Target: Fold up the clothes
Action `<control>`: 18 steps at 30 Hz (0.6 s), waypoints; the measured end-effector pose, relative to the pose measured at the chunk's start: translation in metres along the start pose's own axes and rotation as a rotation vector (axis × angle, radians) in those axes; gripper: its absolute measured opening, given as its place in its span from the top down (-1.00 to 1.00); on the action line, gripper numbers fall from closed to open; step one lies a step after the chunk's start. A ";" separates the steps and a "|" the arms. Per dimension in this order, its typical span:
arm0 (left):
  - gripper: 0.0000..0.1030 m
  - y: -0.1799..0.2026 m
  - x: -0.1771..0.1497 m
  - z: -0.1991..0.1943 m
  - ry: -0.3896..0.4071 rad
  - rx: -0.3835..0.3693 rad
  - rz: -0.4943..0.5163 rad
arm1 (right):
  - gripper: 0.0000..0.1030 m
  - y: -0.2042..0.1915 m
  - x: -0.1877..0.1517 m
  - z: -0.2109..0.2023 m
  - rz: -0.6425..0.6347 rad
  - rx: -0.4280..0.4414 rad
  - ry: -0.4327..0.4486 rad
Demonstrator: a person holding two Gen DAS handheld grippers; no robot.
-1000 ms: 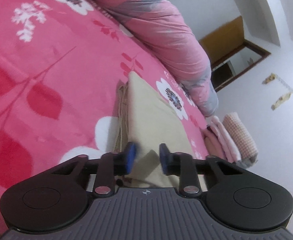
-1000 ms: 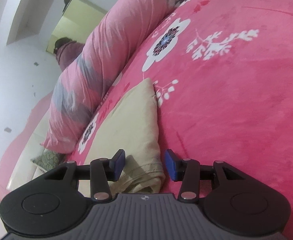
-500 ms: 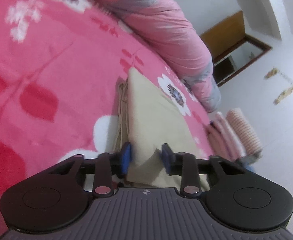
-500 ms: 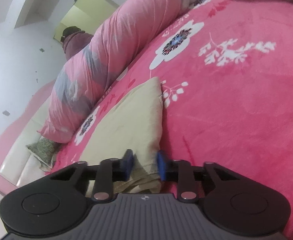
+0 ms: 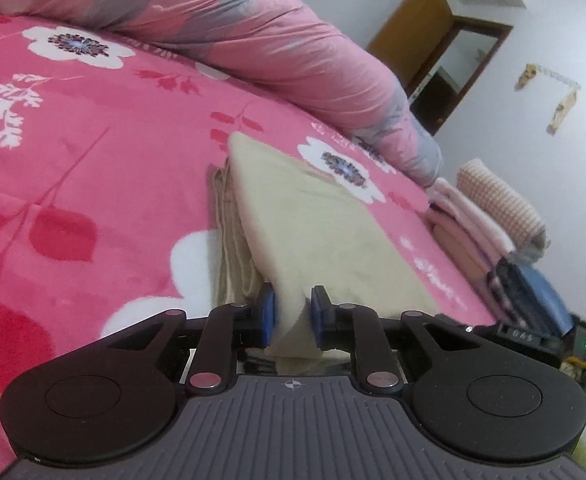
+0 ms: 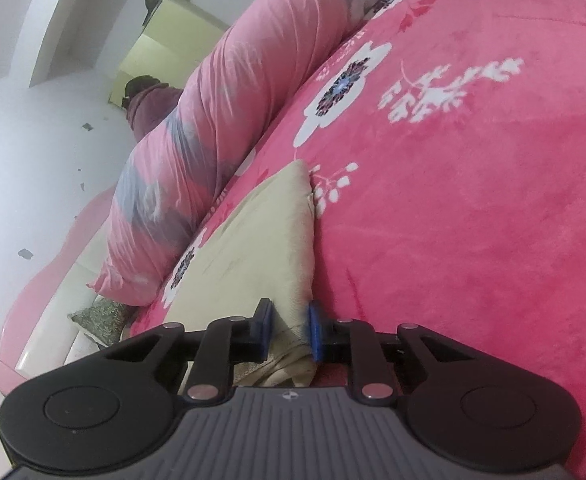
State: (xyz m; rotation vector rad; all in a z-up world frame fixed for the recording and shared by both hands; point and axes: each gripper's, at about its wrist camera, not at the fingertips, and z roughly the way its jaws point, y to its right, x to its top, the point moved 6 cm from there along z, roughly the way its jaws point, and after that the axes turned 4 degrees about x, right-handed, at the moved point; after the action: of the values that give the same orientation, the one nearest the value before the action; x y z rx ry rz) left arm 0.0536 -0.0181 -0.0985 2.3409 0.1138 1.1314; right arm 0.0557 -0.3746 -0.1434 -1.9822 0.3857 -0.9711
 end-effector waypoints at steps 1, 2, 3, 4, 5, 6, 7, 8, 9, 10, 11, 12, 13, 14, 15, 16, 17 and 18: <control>0.66 -0.002 -0.001 0.002 -0.006 -0.002 -0.011 | 0.60 0.002 0.000 0.000 0.008 0.006 0.000; 0.66 -0.003 -0.002 0.002 -0.006 -0.008 -0.020 | 0.60 0.002 0.000 0.000 0.007 0.007 -0.002; 0.66 -0.003 -0.001 0.000 -0.004 -0.011 -0.023 | 0.60 0.002 0.000 0.000 0.005 0.007 -0.003; 0.66 -0.003 -0.001 0.000 -0.003 -0.014 -0.022 | 0.59 0.001 0.001 0.000 -0.004 0.003 -0.004; 0.66 -0.003 -0.002 -0.001 -0.007 -0.015 -0.023 | 0.59 0.001 0.001 0.000 -0.006 0.004 -0.003; 0.66 -0.003 -0.002 0.000 -0.009 -0.020 -0.027 | 0.59 0.001 0.001 0.001 -0.009 0.005 -0.003; 0.66 -0.005 -0.002 0.000 -0.011 -0.028 -0.034 | 0.59 0.001 0.001 0.001 -0.011 0.006 -0.002; 0.66 -0.006 -0.003 0.001 -0.014 -0.032 -0.038 | 0.59 0.001 0.001 0.001 -0.014 0.007 -0.002; 0.66 -0.007 -0.003 0.003 -0.017 -0.034 -0.037 | 0.59 0.001 0.001 0.001 -0.016 0.008 -0.002; 0.66 -0.008 -0.004 0.004 -0.020 -0.035 -0.035 | 0.58 0.001 0.001 0.001 -0.016 0.006 -0.003; 0.63 -0.009 -0.004 0.005 -0.021 -0.037 -0.029 | 0.56 0.001 0.001 0.000 -0.016 0.005 -0.005; 0.61 -0.009 -0.003 0.004 -0.019 -0.038 -0.019 | 0.52 0.000 0.001 0.000 -0.016 0.004 -0.007; 0.56 -0.011 -0.002 0.003 -0.017 -0.038 -0.013 | 0.49 -0.001 0.002 -0.002 -0.009 0.002 -0.011; 0.49 -0.012 -0.001 0.001 -0.014 -0.040 -0.014 | 0.47 -0.002 0.005 -0.005 -0.018 -0.009 -0.012; 0.44 -0.013 0.000 -0.002 -0.006 -0.039 -0.014 | 0.44 -0.004 0.008 -0.008 -0.027 -0.021 -0.013; 0.30 -0.014 0.002 -0.006 0.005 -0.037 -0.013 | 0.43 -0.007 0.011 -0.012 -0.045 -0.040 -0.006; 0.12 -0.016 0.004 -0.010 0.013 -0.033 -0.010 | 0.42 -0.010 0.015 -0.018 -0.069 -0.063 0.008; 0.05 -0.017 0.007 -0.014 0.020 -0.033 -0.009 | 0.42 -0.014 0.019 -0.025 -0.093 -0.081 0.024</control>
State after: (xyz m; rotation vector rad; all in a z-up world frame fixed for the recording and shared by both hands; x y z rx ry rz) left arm 0.0502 0.0044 -0.0953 2.2980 0.1123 1.1442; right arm 0.0481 -0.3916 -0.1147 -2.0785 0.3532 -1.0537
